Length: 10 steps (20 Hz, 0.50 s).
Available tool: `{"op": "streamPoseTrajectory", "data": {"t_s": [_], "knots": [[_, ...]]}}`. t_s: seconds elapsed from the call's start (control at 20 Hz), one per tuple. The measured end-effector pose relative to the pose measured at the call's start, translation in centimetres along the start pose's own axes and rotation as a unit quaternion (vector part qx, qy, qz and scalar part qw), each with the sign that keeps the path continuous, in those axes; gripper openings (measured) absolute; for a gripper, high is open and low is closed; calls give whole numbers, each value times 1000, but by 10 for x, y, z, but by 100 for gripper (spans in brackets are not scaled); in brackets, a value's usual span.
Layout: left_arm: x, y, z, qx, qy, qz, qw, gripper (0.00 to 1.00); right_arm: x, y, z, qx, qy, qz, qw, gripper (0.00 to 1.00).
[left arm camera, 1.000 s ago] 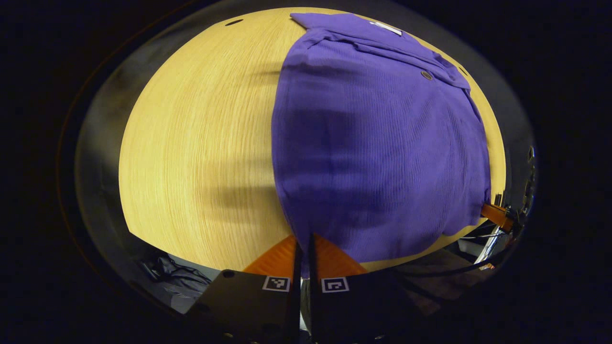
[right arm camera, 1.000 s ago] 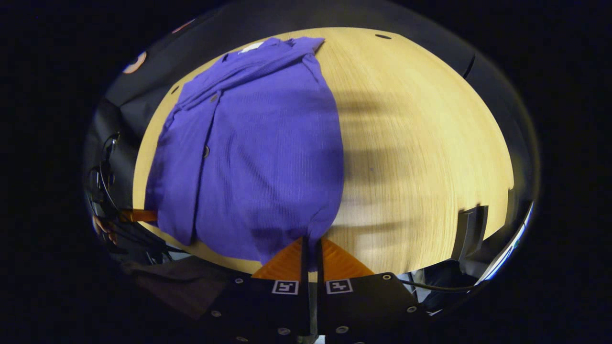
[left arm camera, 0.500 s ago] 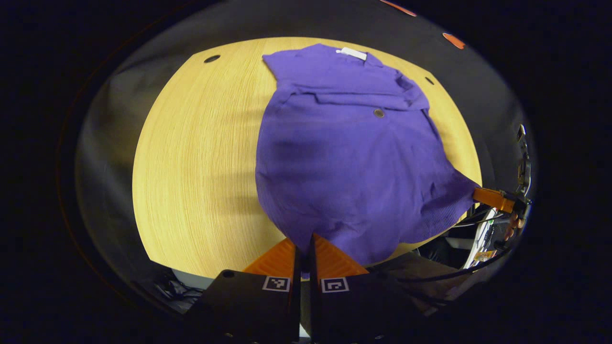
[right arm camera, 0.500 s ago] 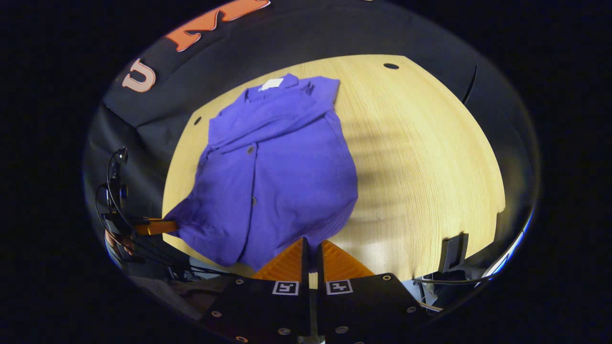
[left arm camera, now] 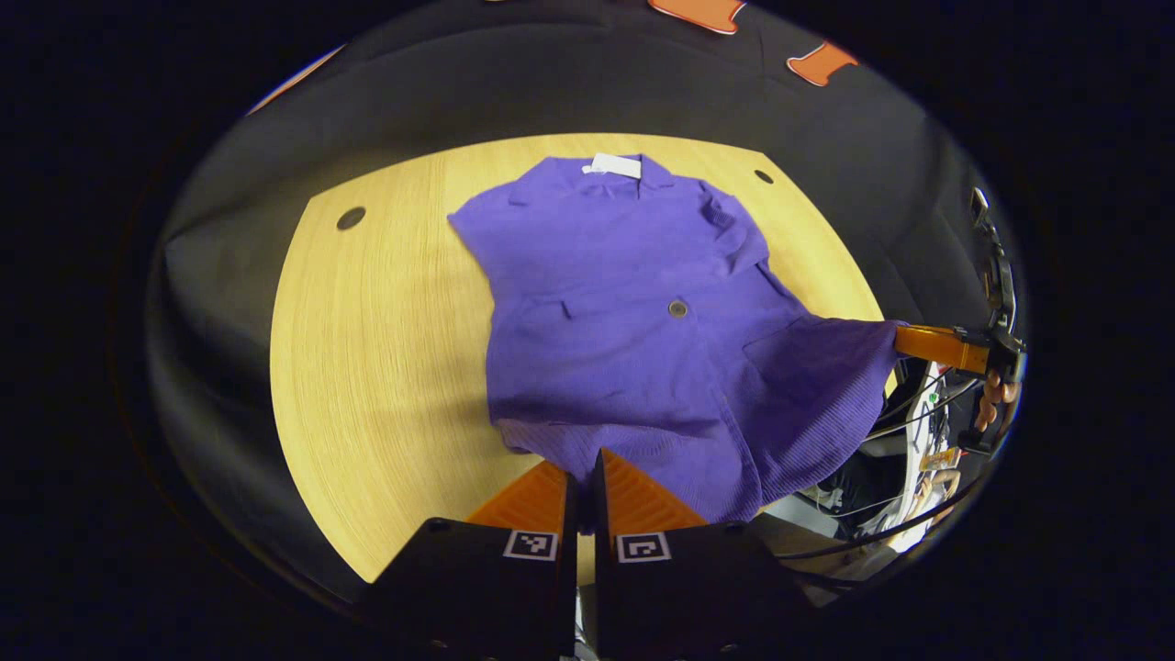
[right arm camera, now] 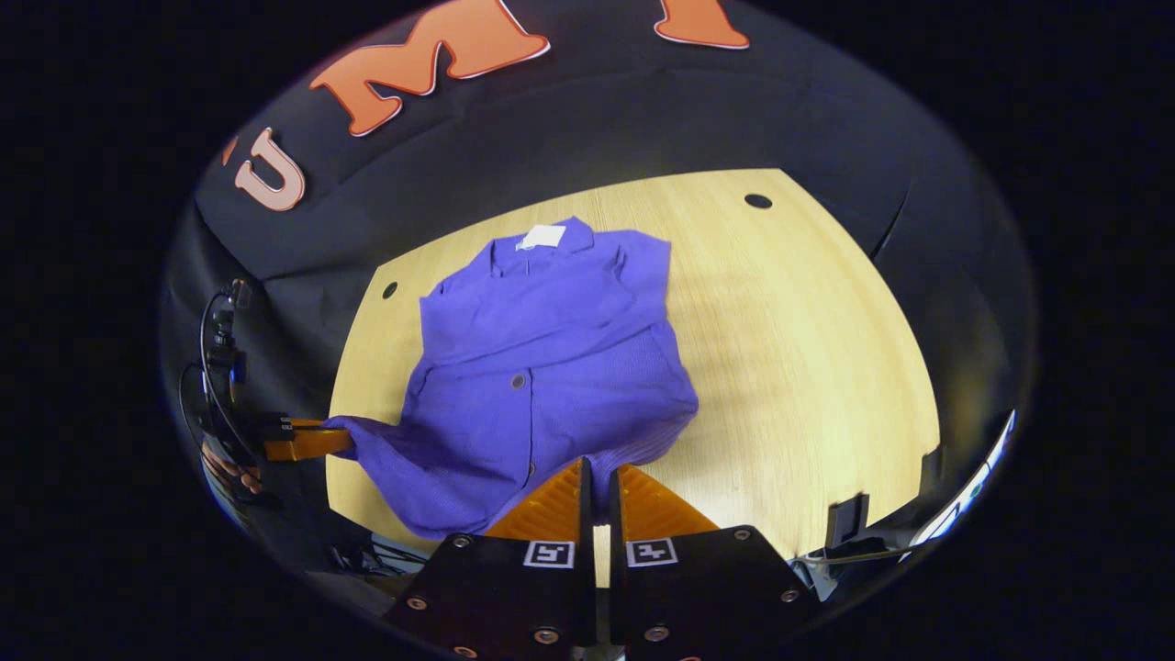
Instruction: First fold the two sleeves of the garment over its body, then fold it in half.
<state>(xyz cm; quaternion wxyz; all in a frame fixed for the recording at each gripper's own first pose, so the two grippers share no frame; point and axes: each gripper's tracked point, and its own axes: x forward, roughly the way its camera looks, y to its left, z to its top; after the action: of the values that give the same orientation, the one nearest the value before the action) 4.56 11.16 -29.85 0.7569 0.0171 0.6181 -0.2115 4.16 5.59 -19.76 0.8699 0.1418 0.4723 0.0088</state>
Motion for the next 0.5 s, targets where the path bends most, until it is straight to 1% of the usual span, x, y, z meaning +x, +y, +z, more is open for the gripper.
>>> {"op": "streamPoseTrajectory", "data": {"t_s": [0.1,0.3,0.5], "knots": [[-6,9,24,13,-7,2,1000,9,-2,3,23,-7,-11,-9,1000,6],[-12,27,83,19,-24,6,1000,10,9,9,70,-16,-22,4,1000,6],[-12,59,129,9,-27,34,999,9,30,-2,113,-40,-13,17,999,6]]}}
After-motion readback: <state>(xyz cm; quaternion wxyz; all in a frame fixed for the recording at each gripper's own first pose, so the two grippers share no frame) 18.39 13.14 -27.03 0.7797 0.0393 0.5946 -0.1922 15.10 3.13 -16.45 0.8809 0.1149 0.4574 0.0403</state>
